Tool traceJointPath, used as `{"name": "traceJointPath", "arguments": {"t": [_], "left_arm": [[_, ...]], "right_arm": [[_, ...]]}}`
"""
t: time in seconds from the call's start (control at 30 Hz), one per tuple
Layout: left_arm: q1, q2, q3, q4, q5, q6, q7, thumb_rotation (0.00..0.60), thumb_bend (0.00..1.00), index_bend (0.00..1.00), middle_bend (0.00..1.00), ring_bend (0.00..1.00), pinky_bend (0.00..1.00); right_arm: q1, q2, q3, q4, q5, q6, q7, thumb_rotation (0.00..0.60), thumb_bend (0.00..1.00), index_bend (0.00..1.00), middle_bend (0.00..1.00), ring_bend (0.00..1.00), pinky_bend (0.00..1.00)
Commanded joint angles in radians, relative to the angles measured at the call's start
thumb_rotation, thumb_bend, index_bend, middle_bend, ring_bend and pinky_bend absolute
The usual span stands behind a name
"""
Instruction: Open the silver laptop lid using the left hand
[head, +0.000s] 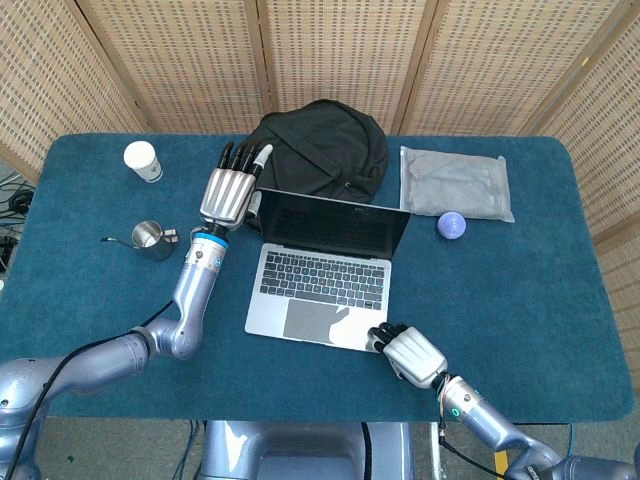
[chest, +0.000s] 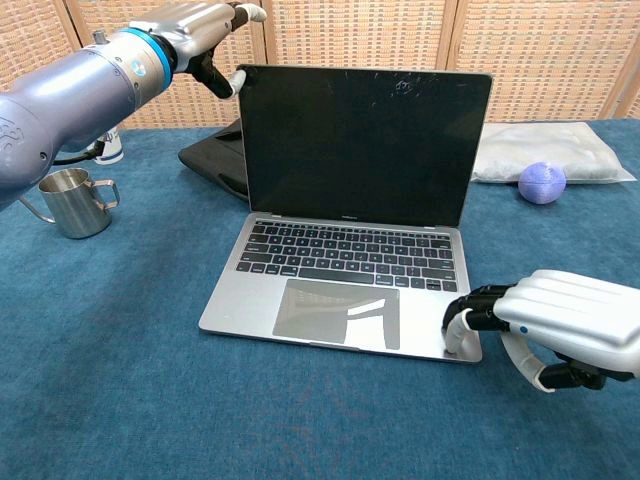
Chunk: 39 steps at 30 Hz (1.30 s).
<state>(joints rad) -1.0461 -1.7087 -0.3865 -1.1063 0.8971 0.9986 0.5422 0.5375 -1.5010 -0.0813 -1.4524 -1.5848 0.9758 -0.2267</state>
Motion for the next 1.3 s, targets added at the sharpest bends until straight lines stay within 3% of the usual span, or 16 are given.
{"name": "traceJointPath", "arguments": {"t": [0.03, 0.27, 0.5, 0.73, 0.87, 1.1, 1.17, 1.23, 1.3], "left_arm": [[-0.001, -0.003, 0.001, 0.002, 0.002, 0.0, -0.006, 0.6, 0.49, 0.0, 0.0, 0.0, 0.0], [0.001, 0.02, -0.006, -0.023, 0.018, 0.024, -0.009, 0.6, 0.49, 0.0, 0.0, 0.0, 0.0], [0.033, 0.102, -0.012, -0.133, 0.037, 0.061, -0.014, 0.6, 0.49, 0.0, 0.0, 0.0, 0.0], [0.126, 0.311, -0.013, -0.362, 0.133, 0.142, -0.07, 0.6, 0.49, 0.0, 0.0, 0.0, 0.0], [0.201, 0.44, -0.006, -0.479, 0.18, 0.179, -0.131, 0.6, 0.48, 0.0, 0.0, 0.0, 0.0], [0.366, 0.602, 0.037, -0.575, 0.252, 0.261, -0.316, 0.6, 0.44, 0.0, 0.0, 0.0, 0.0], [0.418, 0.633, 0.052, -0.582, 0.263, 0.285, -0.388, 0.6, 0.4, 0.0, 0.0, 0.0, 0.0], [0.472, 0.659, 0.077, -0.585, 0.289, 0.31, -0.455, 0.6, 0.31, 0.0, 0.0, 0.0, 0.0], [0.527, 0.681, 0.107, -0.59, 0.315, 0.342, -0.511, 0.6, 0.16, 0.0, 0.0, 0.0, 0.0]], "right_arm": [[0.0, 0.001, 0.0, -0.001, 0.001, 0.001, 0.0, 0.6, 1.0, 0.29, 0.27, 0.19, 0.34], [-0.002, 0.005, 0.002, -0.007, -0.003, 0.011, 0.002, 0.6, 1.0, 0.29, 0.27, 0.19, 0.34], [-0.015, 0.019, 0.02, -0.03, -0.016, 0.07, 0.016, 0.6, 1.0, 0.29, 0.27, 0.19, 0.34], [-0.034, 0.108, 0.062, -0.09, -0.065, 0.206, 0.09, 0.6, 1.0, 0.29, 0.27, 0.19, 0.34], [-0.06, 0.167, 0.092, -0.069, -0.055, 0.284, 0.177, 0.6, 0.99, 0.29, 0.26, 0.19, 0.34], [-0.125, 0.189, 0.135, 0.114, -0.013, 0.416, 0.404, 0.6, 0.79, 0.29, 0.2, 0.15, 0.34], [-0.145, 0.179, 0.147, 0.178, 0.011, 0.439, 0.462, 0.6, 0.66, 0.28, 0.17, 0.12, 0.31], [-0.163, 0.167, 0.157, 0.244, 0.033, 0.456, 0.512, 0.6, 0.43, 0.24, 0.12, 0.08, 0.26], [-0.18, 0.156, 0.159, 0.307, 0.048, 0.466, 0.547, 0.6, 0.23, 0.19, 0.07, 0.03, 0.21]]}}
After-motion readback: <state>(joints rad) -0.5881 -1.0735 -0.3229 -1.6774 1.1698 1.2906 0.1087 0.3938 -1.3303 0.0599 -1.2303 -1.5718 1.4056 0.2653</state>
